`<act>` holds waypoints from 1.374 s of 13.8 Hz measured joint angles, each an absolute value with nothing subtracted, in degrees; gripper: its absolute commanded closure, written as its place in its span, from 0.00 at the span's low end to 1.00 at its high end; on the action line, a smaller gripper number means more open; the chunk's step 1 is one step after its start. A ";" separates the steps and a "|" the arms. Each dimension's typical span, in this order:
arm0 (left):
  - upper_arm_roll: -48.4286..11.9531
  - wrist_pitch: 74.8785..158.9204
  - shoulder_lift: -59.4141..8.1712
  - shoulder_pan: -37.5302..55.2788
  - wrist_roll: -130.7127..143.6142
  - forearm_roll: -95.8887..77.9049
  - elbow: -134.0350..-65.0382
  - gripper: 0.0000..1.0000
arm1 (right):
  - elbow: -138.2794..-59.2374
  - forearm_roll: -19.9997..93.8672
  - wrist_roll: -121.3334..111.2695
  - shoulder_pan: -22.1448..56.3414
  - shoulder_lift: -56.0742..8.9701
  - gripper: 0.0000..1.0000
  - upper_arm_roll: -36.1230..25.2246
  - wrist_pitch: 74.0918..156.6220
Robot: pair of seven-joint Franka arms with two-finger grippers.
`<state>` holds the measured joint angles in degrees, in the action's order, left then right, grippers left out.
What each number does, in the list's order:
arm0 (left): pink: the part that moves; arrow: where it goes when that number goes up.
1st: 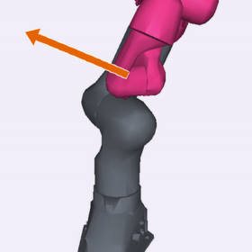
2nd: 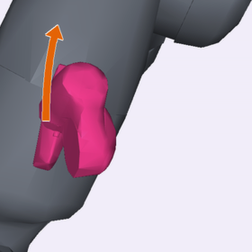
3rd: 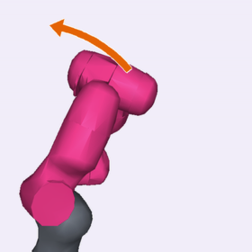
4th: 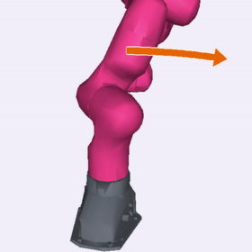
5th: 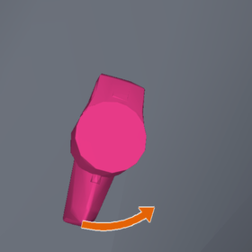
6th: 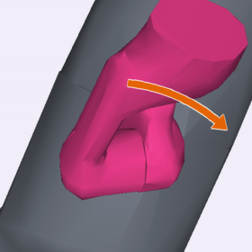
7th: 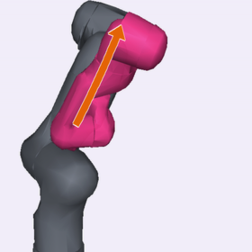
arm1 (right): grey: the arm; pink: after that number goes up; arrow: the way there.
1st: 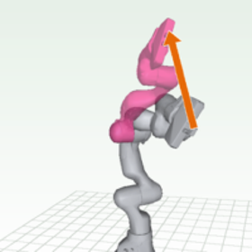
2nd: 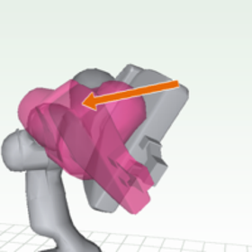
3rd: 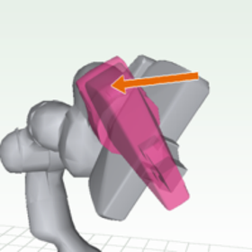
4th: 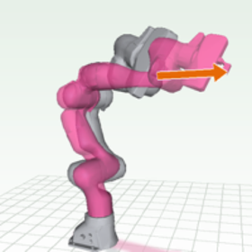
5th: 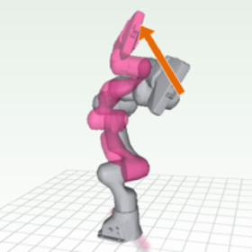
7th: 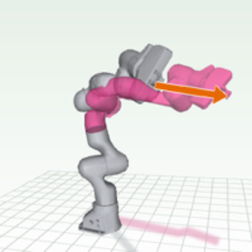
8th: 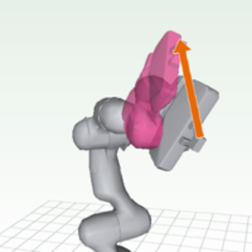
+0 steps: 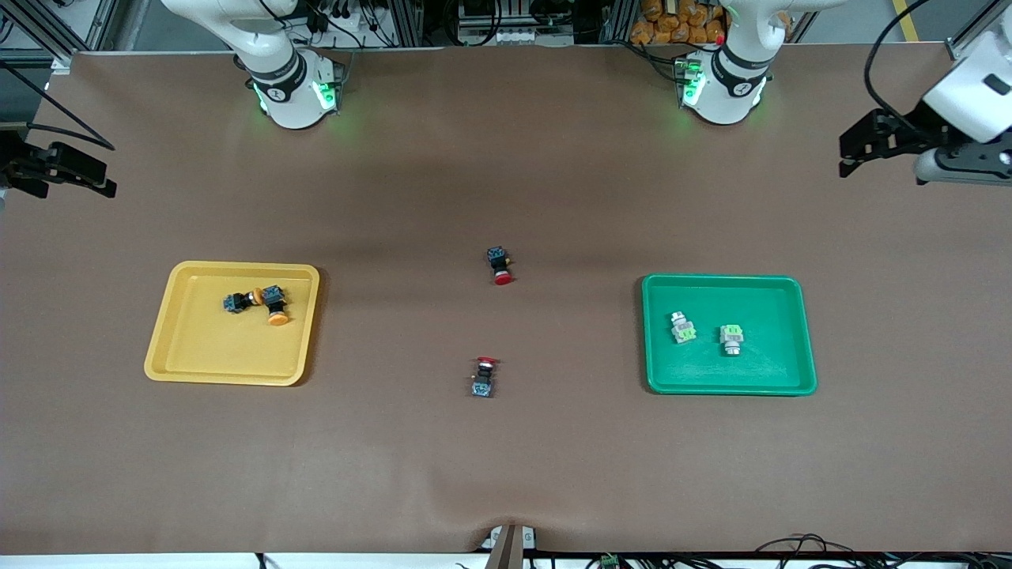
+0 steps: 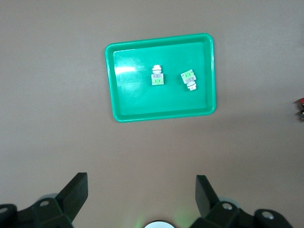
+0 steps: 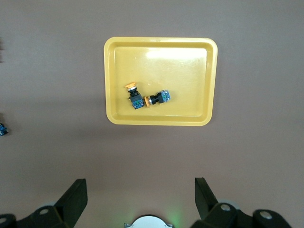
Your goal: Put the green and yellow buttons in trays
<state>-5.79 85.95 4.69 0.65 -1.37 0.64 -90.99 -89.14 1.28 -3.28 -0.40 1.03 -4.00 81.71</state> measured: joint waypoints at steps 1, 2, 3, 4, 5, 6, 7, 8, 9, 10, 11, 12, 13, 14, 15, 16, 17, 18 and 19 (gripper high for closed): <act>-5.73 85.95 4.69 0.69 -2.03 0.64 -90.99 0.00 | -89.14 1.30 -3.23 -0.40 1.02 0.00 -4.00 81.71; -5.74 85.95 4.69 0.84 -2.55 0.63 -91.00 0.00 | -89.14 1.33 -3.22 -0.41 1.02 0.00 -4.00 81.71; -5.74 85.95 4.69 1.03 -2.65 0.63 -91.02 0.00 | -89.14 1.37 -3.22 -0.44 1.02 0.00 -4.01 81.71; -5.74 85.95 4.69 1.18 -2.65 0.63 -91.07 0.00 | -89.12 1.42 -3.22 -0.49 1.02 0.00 -4.03 81.71; -5.74 85.95 4.69 1.30 -2.64 0.63 -91.14 0.00 | -89.04 1.44 -3.22 -0.53 1.02 0.00 -4.08 81.71; -5.73 85.94 4.67 1.35 -2.64 0.63 -91.21 0.00 | -88.91 1.44 -3.18 -0.58 1.02 0.00 -4.12 81.71; -5.73 85.94 4.61 1.36 -2.64 0.63 -91.29 0.00 | -88.76 1.46 -3.14 -0.62 1.02 0.00 -4.14 81.71; -5.71 85.94 4.52 1.35 -2.64 0.63 -91.31 0.00 | -88.69 1.47 -3.14 -0.63 1.01 0.00 -4.14 81.71; -5.69 85.94 4.43 1.35 -2.64 0.63 -91.32 0.00 | -88.70 1.49 -3.14 -0.63 0.89 0.00 -4.13 81.71; -5.66 85.94 4.33 1.33 -2.64 0.63 -91.32 0.00 | -88.70 1.52 -3.13 -0.63 0.62 0.00 -4.13 81.71; -5.64 85.94 4.21 1.32 -2.64 0.63 -91.32 0.00 | -88.70 1.56 -3.12 -0.63 0.30 0.00 -4.13 81.71; -5.64 85.94 4.09 1.33 -2.62 0.63 -91.32 0.00 | -88.70 1.61 -3.12 -0.63 0.04 0.00 -4.13 81.73; -5.64 85.94 4.02 1.34 -2.43 0.63 -91.32 0.00 | -88.69 1.63 -3.12 -0.63 -0.11 0.00 -4.13 81.79; -5.65 85.94 3.99 1.36 -2.09 0.63 -91.32 0.00 | -88.66 1.63 -3.12 -0.63 -0.15 0.00 -4.13 81.86; -5.67 85.94 3.98 1.36 -1.74 0.63 -91.32 0.00 | -88.57 1.64 -3.12 -0.63 -0.15 0.00 -4.13 81.87; -5.68 85.94 3.98 1.36 -1.39 0.63 -91.32 0.00 | -88.39 1.65 -3.11 -0.63 -0.15 0.00 -4.13 81.87; -5.67 85.94 3.97 1.36 -1.08 0.40 -91.32 0.00 | -88.22 1.65 -3.11 -0.63 -0.15 0.00 -4.13 81.87; -5.66 85.94 3.97 1.34 -0.72 -0.38 -91.32 0.00 | -88.08 1.66 -3.11 -0.63 -0.15 0.00 -4.13 81.87; -5.63 85.94 3.97 1.33 0.27 -1.44 -91.32 0.00 | -87.95 1.69 -3.11 -0.63 -0.15 0.00 -4.13 81.87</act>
